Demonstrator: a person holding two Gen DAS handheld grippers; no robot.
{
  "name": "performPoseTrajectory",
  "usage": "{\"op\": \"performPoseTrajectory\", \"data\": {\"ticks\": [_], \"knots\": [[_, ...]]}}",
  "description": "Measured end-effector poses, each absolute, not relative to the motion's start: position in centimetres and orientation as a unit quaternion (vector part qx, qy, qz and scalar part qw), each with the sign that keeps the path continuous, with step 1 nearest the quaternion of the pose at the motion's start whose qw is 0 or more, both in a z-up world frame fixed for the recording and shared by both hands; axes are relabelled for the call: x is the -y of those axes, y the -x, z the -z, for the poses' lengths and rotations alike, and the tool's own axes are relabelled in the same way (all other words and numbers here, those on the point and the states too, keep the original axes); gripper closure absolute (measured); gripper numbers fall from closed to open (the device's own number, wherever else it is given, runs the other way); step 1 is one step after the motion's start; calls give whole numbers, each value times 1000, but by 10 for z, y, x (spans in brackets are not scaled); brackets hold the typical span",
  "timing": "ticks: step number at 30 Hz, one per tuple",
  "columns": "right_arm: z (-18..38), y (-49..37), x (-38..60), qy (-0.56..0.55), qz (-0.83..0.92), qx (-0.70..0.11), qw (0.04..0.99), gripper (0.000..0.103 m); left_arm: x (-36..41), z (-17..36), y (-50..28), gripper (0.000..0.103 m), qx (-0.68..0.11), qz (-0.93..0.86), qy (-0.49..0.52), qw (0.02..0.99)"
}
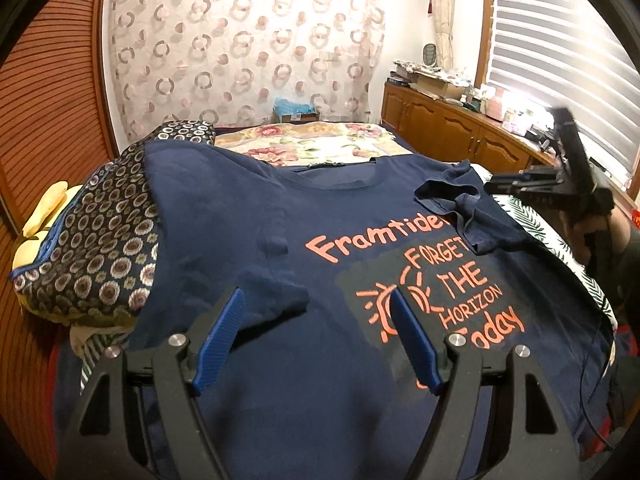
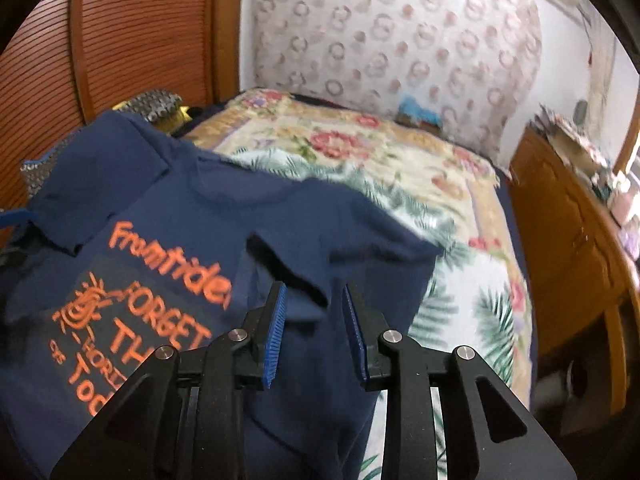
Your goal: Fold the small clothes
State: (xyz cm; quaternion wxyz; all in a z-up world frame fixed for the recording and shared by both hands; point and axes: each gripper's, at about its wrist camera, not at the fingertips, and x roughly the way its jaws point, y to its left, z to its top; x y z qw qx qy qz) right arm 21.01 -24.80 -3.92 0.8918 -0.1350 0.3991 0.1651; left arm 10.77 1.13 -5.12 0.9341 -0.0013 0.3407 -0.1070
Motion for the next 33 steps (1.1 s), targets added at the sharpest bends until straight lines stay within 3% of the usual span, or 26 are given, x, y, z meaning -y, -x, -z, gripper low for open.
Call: {"op": "performPoseTrajectory", "data": {"ticks": [8,21,23,25,32,33], "knots": [[57,-218,256,79,-147,-415,894,75,-17,56,-94,28,-347,105,15,932],[74,-274,193,165,-160,-456,860,75,-27,57,-84,28,-348,92,6,933],[82,-281,184,182,-161,-468,850,93,-29,58,-84,28,-349,90,5,933],[83,-285,180,178,-167,-468,849,101,-32,59,-83,28,-352,88,5,932],[62,-311,171,91,-177,-452,869,101,-42,61,-81,28,-354,79,6,932],[58,-313,172,71,-181,-452,871,93,-43,60,-81,28,-353,80,9,932]]}}
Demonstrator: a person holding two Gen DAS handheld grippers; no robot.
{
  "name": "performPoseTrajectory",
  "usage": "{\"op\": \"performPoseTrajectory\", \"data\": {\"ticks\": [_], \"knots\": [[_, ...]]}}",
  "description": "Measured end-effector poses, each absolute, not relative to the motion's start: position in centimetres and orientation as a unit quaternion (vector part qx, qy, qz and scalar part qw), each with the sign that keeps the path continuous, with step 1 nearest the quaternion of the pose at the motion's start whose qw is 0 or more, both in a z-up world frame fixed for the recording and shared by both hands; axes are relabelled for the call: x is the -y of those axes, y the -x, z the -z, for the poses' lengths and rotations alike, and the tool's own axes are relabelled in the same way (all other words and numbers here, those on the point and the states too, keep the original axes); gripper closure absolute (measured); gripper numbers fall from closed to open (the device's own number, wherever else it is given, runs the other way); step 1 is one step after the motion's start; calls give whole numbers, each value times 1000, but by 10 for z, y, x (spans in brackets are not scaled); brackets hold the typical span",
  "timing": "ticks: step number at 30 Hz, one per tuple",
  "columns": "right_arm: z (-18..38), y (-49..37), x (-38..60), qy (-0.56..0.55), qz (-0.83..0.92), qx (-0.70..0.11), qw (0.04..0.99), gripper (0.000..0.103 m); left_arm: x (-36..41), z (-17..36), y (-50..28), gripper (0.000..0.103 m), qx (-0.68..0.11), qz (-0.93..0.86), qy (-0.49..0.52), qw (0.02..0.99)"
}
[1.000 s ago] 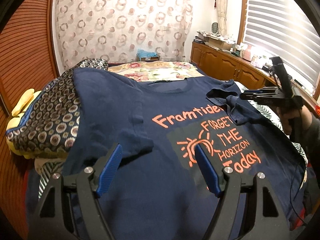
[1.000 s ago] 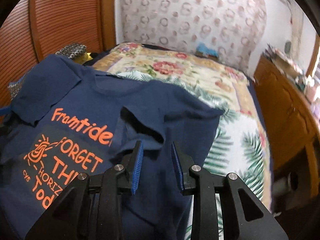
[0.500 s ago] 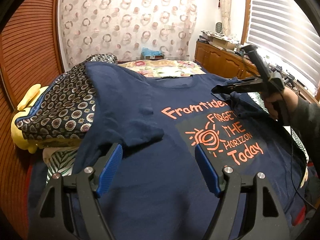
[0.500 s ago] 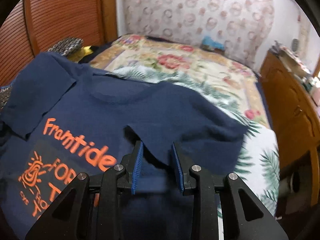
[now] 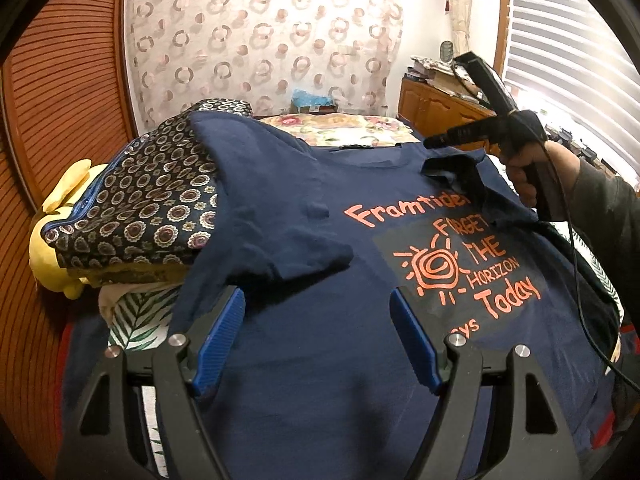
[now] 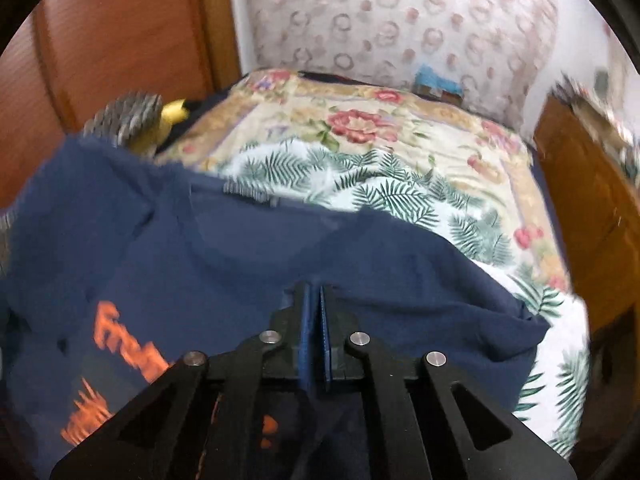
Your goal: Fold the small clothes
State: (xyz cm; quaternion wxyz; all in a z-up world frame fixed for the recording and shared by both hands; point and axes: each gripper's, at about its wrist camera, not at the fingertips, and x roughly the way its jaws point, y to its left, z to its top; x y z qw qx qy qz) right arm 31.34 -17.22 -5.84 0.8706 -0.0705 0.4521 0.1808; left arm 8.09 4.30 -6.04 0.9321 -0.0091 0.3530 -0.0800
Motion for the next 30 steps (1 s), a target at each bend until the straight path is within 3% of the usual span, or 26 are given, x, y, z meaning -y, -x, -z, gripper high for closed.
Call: {"op": "performPoseTrajectory", "data": {"ticks": [4,18,30], "knots": [[43,-314,169,63,-193,-436,877,62,-43,59,-82,28,-352,81,8,933],[43,-226,221,91,-191,-433,876,64,-31,58,-83,28,-348,91,10,933],[77,-168,199,98,-259,-461,843,66,-17,57,-87,28,-348,94,4,933]]}}
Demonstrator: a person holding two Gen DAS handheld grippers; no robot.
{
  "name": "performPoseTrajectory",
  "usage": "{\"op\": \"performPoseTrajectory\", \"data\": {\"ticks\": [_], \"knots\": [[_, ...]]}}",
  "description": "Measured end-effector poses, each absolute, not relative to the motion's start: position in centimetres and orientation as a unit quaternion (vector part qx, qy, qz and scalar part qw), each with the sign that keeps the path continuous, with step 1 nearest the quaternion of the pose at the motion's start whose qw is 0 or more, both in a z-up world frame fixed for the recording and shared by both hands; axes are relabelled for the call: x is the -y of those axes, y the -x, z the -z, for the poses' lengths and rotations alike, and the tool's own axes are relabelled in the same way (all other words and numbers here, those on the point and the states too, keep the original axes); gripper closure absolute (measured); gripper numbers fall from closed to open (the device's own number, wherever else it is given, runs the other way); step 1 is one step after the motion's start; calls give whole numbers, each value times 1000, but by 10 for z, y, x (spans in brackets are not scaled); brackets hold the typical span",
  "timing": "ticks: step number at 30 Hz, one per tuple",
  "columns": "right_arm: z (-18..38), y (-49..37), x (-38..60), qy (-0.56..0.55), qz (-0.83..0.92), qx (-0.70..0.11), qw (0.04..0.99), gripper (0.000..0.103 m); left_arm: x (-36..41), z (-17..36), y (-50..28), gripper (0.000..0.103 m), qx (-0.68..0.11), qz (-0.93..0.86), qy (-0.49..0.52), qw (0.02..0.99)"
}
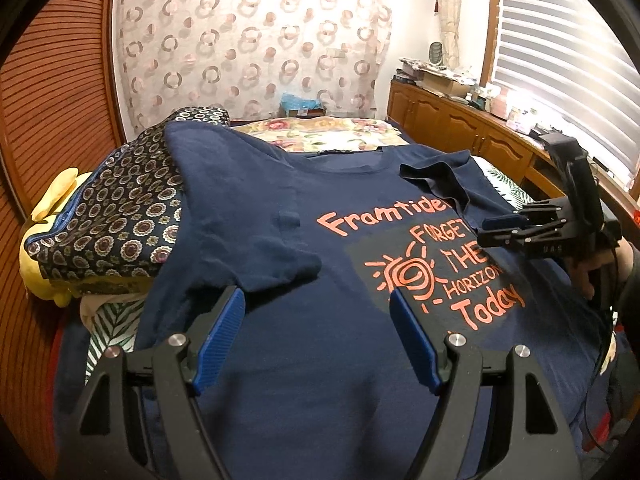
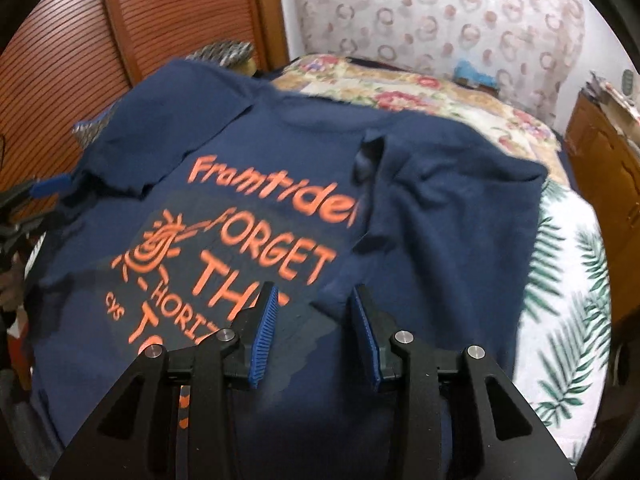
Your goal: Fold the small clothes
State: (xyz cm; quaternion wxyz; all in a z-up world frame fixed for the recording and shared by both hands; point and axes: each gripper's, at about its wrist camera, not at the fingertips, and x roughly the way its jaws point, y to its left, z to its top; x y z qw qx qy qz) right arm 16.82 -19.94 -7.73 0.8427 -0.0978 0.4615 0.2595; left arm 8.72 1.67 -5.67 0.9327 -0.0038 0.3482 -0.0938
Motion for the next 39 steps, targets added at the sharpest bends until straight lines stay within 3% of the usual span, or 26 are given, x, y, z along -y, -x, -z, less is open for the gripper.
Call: {"op": "performPoseTrajectory", "data": {"ticks": [6,9,21,24,27,30,33,39], "knots": [[81,-168,202,127,-239,-453,849,96,-15,56,-87,28,-348,94,4,933],[78,-167,209,123,-246,-447,851,103,-15,56,-87,28,-346,95,5,933],[71,-140,210,127,-282,-433,847,103,-20,52,-94,28,-344,94,7,934],[74,-152,208,140,-250,-428,857,82,-17,54,-96,28,-346,93,6,933],[78,-163,204,144,-255,-431,854,78,-15,57,-97,28,-349,94,4,932],[84,-170,197,168,-244,-430,853,78,-14,58,-96,28,-350,95,4,932],[83,-171,199,173,-250,-426,852,97,-13,58,-95,28,-349,95,2,932],[69,-149,215,153,-286,-422,846,99,-21,48,-98,28,-342,91,-4,935]]}}
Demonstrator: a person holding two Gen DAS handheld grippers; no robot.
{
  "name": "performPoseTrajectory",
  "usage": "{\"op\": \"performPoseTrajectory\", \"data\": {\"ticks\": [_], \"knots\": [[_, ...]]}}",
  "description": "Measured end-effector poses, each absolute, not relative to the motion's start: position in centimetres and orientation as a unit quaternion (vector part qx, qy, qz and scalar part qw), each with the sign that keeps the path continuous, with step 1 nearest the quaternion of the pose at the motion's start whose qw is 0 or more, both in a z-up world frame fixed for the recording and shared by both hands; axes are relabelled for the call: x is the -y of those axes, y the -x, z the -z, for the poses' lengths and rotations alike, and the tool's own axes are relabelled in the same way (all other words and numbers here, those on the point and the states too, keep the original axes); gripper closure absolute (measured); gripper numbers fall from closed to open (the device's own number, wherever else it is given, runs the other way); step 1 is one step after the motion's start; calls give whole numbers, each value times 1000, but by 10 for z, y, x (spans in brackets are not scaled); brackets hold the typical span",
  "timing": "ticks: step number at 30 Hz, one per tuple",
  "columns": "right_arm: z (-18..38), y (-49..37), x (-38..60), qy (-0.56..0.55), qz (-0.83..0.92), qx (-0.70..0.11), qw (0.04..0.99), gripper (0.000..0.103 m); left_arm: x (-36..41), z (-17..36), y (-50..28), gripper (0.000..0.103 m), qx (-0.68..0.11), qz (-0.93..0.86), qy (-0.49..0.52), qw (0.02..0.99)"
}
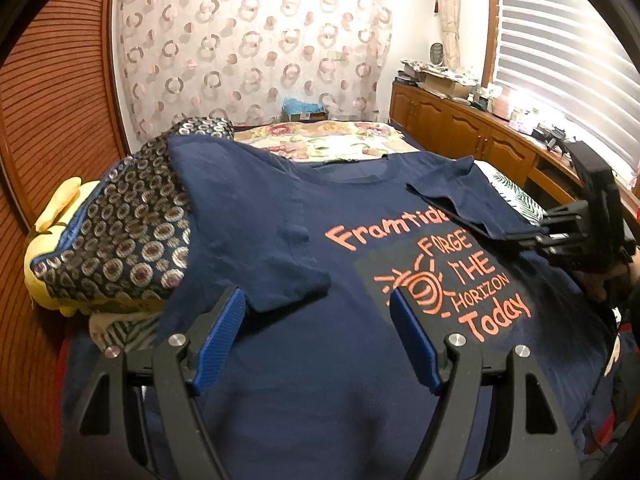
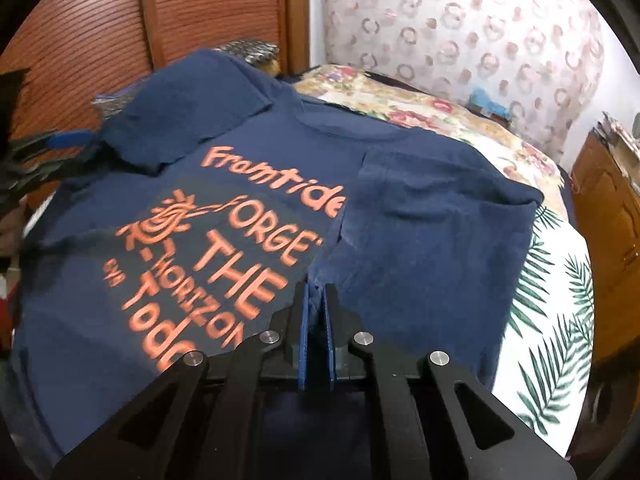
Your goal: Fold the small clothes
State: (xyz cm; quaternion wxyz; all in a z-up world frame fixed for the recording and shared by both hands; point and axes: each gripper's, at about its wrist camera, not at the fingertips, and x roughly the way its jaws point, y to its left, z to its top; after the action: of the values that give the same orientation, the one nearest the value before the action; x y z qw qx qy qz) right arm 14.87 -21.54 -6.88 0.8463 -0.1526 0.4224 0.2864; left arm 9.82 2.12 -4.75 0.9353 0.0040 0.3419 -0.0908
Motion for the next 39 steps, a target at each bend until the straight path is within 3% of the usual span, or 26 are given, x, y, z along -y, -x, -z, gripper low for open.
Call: {"op": "performPoseTrajectory", "data": {"ticks": [3,7,13,31,32,34,39], "knots": [[71,-144,218,163,-282,-429,843,95,-28,42,-108,28,-341,88,-4,936],[71,-152,225,137,-275,-433,847,72,-40,32,-125,28,-337,81,-9,938],[58,-176,248,114,-246,-416,868,56,-64,21,-159,28,-339,64,-12,939],[81,-317,310,31,-168,-457,873,56,-108,36,-248,30,-388,47,7,920],[81,-322,308,30,-170,-458,872,59,-108,36,-250,30,-389,47,7,920],[79,-332,303,31,-177,-453,873,80,-109,37,-252,30,-391,48,9,919],[72,-339,296,48,-178,-419,889,90,-108,35,-259,30,-393,54,9,918]]}}
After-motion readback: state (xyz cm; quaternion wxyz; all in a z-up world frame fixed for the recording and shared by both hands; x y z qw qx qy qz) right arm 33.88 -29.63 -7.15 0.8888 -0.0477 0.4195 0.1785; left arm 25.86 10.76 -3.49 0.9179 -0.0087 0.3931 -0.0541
